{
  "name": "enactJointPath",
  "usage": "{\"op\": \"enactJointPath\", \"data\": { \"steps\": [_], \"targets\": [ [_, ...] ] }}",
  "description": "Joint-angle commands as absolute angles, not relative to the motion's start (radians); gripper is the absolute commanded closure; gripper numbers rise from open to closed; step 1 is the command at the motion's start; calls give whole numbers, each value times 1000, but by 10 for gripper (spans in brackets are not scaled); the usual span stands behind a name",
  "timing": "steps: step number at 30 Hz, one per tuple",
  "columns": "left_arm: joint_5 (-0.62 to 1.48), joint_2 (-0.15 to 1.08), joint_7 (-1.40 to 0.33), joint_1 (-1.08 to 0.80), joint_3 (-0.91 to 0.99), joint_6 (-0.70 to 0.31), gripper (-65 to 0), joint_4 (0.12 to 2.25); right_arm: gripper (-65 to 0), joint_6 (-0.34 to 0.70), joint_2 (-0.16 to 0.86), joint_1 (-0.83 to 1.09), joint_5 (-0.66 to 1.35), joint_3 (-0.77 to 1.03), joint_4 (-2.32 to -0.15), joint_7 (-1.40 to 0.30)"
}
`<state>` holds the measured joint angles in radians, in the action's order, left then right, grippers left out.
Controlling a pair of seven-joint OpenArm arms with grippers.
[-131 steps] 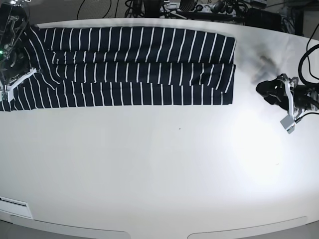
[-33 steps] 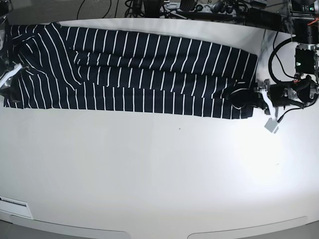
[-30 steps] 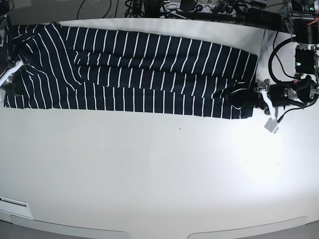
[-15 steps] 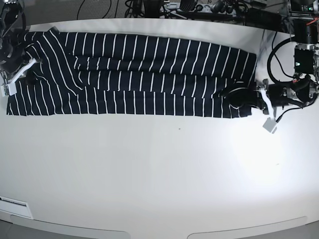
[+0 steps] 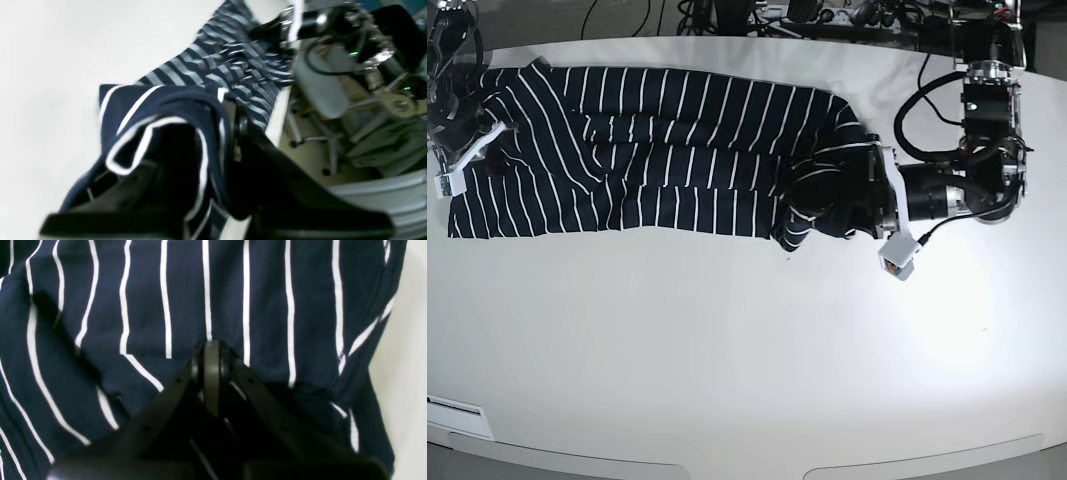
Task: Fold the T-shirt properly
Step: 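Drag the grasped strip end with the left gripper toward the right gripper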
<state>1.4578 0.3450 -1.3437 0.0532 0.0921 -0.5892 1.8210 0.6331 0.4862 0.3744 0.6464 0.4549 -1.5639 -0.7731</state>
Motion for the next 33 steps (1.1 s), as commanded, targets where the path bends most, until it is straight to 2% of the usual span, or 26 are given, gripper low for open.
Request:
{"op": "enactJointPath", "data": {
  "steps": [1,6,11,15,21,27,30,31,33],
  "targets": [
    [1484,332,-1327,58,97,-611,0,1835,0,640,494,383,619,450,-1563,-831],
    [1482,241,-1270,12,97,-616,0,1825,0,641,494,382,620,450,-1563,-844],
    [1325,150,-1182,6,97,-617,0,1825,0,666,494,383,620,450,-1563,-869],
    [1256,79,-1174,2,78,-617,0,1823,0,670,494,383,620,450,-1563,-875],
    [1121,21,-1162,-6,-23,-617,0,1815,0,670,496,382,620,450,-1563,-876],
    [942,-37,-1070,-23,-68,-587,0,1814,0,682,496,383,629,450,-1563,-886],
    [917,-74,-1028,-38,-72,-572,0,1814,0,682,496,382,636,450,-1563,-895],
    [916,-88,-1028,-39,-72,-572,-20,1813,0,682,497,382,640,450,-1563,-897],
    [921,-112,-1032,-39,-72,-572,-181,1813,-5,682,497,382,657,450,-1563,-905]
  ]
}}
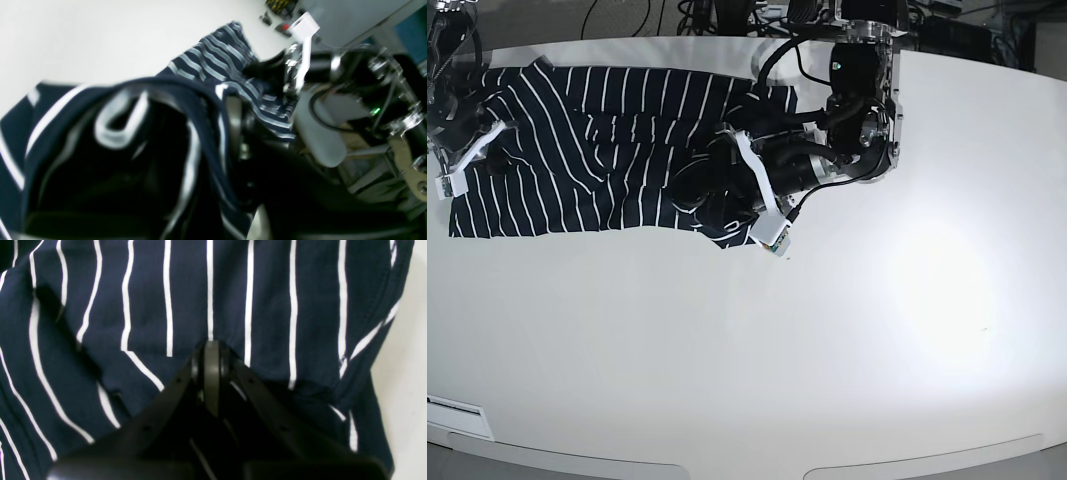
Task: Fold the T-shirt properly
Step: 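Drag the grasped strip end with the left gripper toward the right gripper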
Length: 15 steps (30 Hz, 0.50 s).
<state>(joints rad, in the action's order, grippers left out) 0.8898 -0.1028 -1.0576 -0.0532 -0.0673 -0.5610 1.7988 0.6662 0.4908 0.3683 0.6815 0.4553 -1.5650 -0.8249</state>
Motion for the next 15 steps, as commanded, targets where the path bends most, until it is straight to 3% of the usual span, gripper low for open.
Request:
{"op": "enactJointPath", "data": {
  "steps": [1,3,8,10,15],
  "targets": [
    [932,-125,-1032,-39,-72,-572,-259,1813,-25,682,497,382,663,450,-1564,-906],
    [965,-148,-1040,-39,-76,-572,-350,1813,-52,682,497,382,677,450,-1564,-911],
    [947,-157,-1039,-39,-77,-554,-340,1813,-58,682,497,382,683,450,-1564,-913],
    [906,-157,-1016,-39,-77,-507,-269,1813,-58,682,496,383,684,450,-1564,-913],
    [865,-157,-995,-39,-77,-504,-48,1813,-58,682,496,382,685,450,-1564,-912]
  ]
}}
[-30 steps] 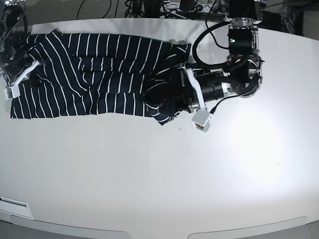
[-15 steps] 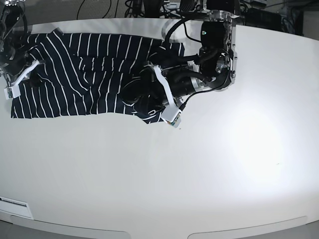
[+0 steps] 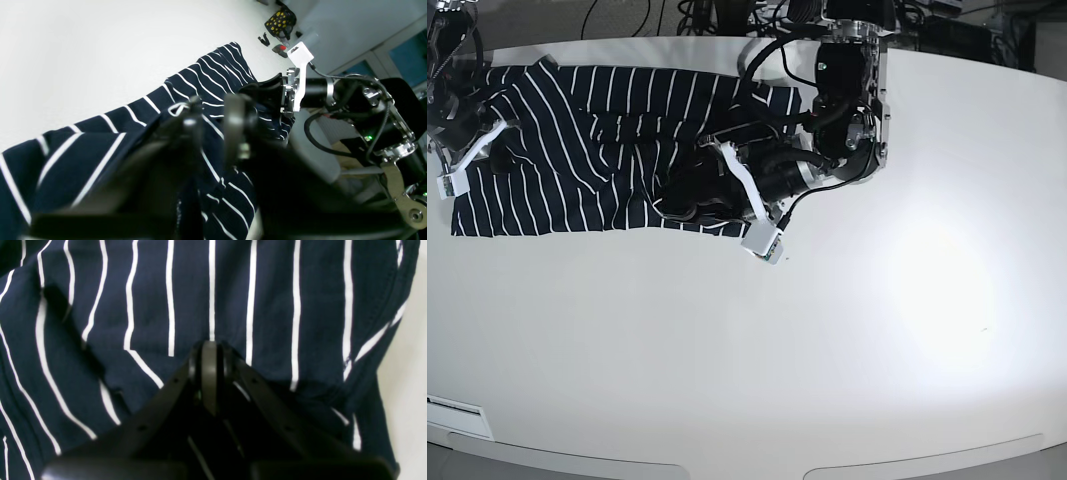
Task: Fold the T-shirt properly
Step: 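Drag the grasped strip end with the left gripper toward the right gripper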
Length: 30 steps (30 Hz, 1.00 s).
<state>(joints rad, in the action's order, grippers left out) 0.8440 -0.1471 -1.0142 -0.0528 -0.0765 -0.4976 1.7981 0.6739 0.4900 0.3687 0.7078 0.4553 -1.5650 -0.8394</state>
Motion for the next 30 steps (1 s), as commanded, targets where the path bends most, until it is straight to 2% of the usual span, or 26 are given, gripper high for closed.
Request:
{"op": "enactJointPath", "data": {
  "steps": [1,10,14,15,16,20,21,22,24,25,30],
  "targets": [
    [865,-157,-997,-39,-78,-504,0,1813,-58,682,496,382,685,450,-1564,-912],
    [832,-157,-1030,-38,-78,-517,-12,1813,-58,682,497,382,695,450,-1564,-912],
    [842,-157,-1054,-38,-72,-576,-355,1813,-58,682,496,382,719,450,-1564,-913],
    [847,-157,-1049,-38,-68,-575,-389,1814,-58,682,496,382,725,450,-1564,-913],
    [857,-157,-1047,-38,-63,-575,-392,1814,-58,682,496,383,730,450,-1564,-913],
    [933,-157,-1047,-33,-60,-594,-385,1814,-58,682,496,382,729,450,-1564,-913],
    [960,-157,-1047,-33,-60,-613,-353,1814,-58,682,496,382,729,450,-1564,-912],
    [984,-157,-1048,-33,-60,-623,-288,1814,-58,682,496,382,729,450,-1564,-912],
    [1004,-157,-1056,-33,-60,-625,-82,1814,-58,682,496,382,730,450,-1564,-912],
    [1003,-157,-1059,-33,-60,-625,0,1814,-58,682,496,382,730,450,-1564,-910],
    [991,-157,-1078,-33,-45,-637,0,1814,-58,682,496,382,729,450,-1564,-910]
  ]
}}
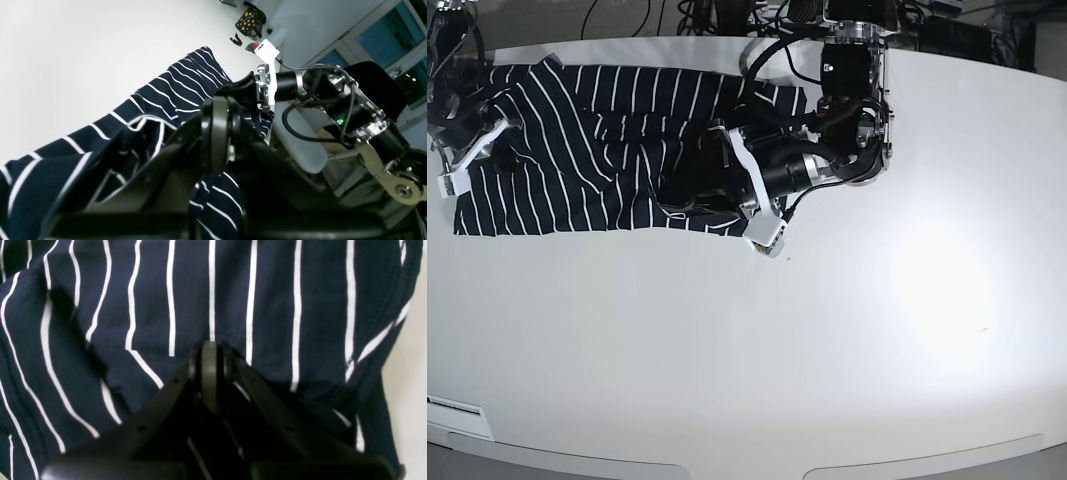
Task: Fold the T-shirt properly
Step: 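Drag the grasped strip end with the left gripper toward the right gripper, then release the fabric with the left gripper and regrasp the folded edge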
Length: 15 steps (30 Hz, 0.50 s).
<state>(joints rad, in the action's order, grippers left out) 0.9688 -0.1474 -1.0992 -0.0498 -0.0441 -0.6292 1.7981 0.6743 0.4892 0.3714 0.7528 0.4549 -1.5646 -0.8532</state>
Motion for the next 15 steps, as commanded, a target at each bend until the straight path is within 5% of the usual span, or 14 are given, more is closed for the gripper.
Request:
{"op": "enactJointPath", "data": {
  "steps": [1,9,15],
  "targets": [
    [992,-157,-1078,-33,-36,-637,0,1814,-58,682,496,382,729,450,-1564,-910],
    [992,-155,-1077,-10,171,-633,0,1867,-58,682,496,382,729,450,-1564,-910],
    [921,-93,-1078,-64,230,-537,0,1870,-58,682,496,382,730,450,-1564,-910]
  ]
}}
